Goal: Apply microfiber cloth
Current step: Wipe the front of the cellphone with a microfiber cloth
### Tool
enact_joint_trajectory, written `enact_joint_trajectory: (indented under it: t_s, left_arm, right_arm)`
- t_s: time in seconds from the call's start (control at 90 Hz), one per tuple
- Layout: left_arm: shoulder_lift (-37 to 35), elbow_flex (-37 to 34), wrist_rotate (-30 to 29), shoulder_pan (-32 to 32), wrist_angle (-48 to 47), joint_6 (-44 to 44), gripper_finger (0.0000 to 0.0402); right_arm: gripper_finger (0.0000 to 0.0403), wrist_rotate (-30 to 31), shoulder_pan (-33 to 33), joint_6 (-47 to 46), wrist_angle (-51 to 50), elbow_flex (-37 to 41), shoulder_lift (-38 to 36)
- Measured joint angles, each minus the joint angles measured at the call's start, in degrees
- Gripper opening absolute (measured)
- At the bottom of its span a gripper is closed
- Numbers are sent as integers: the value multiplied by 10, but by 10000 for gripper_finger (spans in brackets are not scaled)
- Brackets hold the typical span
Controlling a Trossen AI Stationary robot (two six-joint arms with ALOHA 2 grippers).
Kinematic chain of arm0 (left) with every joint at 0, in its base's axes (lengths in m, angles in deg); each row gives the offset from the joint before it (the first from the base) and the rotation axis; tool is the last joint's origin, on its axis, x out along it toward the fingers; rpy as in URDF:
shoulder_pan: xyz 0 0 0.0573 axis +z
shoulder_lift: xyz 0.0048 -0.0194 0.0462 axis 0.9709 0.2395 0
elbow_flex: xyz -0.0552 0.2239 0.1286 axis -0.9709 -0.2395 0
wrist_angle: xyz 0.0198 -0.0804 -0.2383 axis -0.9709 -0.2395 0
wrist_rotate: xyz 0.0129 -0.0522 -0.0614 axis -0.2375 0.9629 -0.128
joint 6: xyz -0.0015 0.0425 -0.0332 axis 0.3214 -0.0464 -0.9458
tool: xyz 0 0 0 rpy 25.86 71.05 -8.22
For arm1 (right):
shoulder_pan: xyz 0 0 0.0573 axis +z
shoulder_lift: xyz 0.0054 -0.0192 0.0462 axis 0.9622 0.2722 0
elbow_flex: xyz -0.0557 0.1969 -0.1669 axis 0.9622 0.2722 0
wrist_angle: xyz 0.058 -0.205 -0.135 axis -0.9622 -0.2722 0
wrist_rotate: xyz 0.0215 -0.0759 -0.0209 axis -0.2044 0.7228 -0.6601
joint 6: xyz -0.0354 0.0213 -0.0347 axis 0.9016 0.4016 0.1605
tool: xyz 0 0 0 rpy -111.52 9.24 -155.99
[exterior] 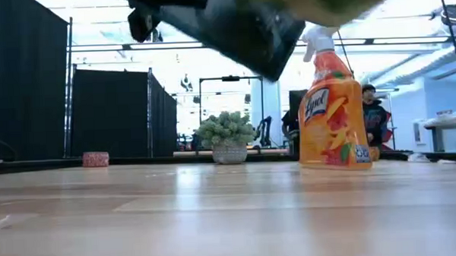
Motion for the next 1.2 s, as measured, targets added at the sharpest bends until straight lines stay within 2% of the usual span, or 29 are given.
enact_joint_trajectory:
  t_s: [0.089, 0.233, 0.356, 0.467, 0.522, 0.656, 0.833, 0.9, 1.011, 1.1, 1.2]
  left_arm:
    - [0, 0, 6, -3, 28, 0, 9]
    - [0, 0, 16, -10, 53, 13, 9]
    - [0, -1, 15, -15, 57, 15, 9]
    - [-1, -1, 29, -17, 58, 20, 9]
    - [-1, -1, 30, -17, 61, 21, 9]
    - [-3, -1, 29, -23, 63, 19, 9]
    - [-2, 0, 27, -26, 64, 10, 9]
    - [0, 0, 27, -26, 62, 6, 9]
    - [0, 0, 20, -26, 65, 10, 9]
    - [1, -1, 15, -26, 62, 20, 9]
    - [1, -1, 13, -26, 62, 26, 9]
  right_arm:
    - [4, 3, -41, 50, -5, -6, 5]
    - [4, 1, -87, 65, -2, -9, 4]
    - [4, -45, -98, 62, 2, -9, 5]
    - [4, -66, -86, 20, -17, -9, 12]
    - [4, -50, -77, -3, -50, -9, 12]
    - [4, 32, -47, -21, -112, -8, -4]
    - [4, 68, -67, 65, -31, -8, -42]
    - [4, 48, -84, 116, 20, -8, -42]
    - [4, -26, -110, 155, 101, -10, -23]
    - [4, -66, -113, 133, 101, -10, 2]
    - [4, -71, -98, 77, 65, -10, 26]
